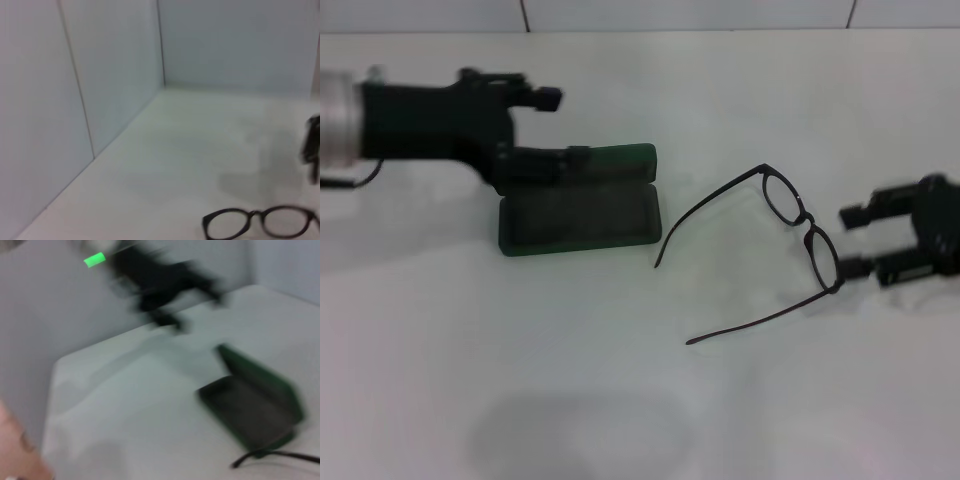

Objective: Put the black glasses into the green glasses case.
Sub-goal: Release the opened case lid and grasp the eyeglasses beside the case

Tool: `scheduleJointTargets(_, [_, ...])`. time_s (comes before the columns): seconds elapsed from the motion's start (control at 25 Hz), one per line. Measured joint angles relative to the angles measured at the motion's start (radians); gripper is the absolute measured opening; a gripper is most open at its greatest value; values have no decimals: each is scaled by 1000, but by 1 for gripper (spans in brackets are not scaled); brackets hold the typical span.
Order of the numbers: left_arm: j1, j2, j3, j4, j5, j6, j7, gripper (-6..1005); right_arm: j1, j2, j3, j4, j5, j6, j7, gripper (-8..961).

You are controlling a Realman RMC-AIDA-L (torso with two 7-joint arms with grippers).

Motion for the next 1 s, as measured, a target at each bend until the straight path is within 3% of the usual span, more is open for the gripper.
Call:
scheduleJointTargets(0.12, [95,0,-47,-35,-50,45,32,746,26,-23,28,-18,-2,10,158,723])
scheduleJointTargets(0.24, [192,3,-48,-71,-47,60,110,776,72,-66,36,-19,-44,23,333,722])
scheduleJointTargets(0.44, [264,0,-48,-90,-55,107,228,780,190,-125,40,9,-233,76,689,722])
scheduleJointTargets(0.52, [284,2,-45,-101,-51,124,248,780,257,-128,34,47,-311,81,761,722])
scheduleJointTargets(0.6, [287,9,-45,-126,-28,134,256,781,329,-117,31,89,-385,91,808,722])
scheduleJointTargets(0.76, [277,18,-47,-168,10,145,272,781,476,-64,1,165,-566,144,931,722])
scheduleJointTargets(1.0, [276,29,-44,-182,14,146,290,780,568,34,-151,201,-698,231,1065,723])
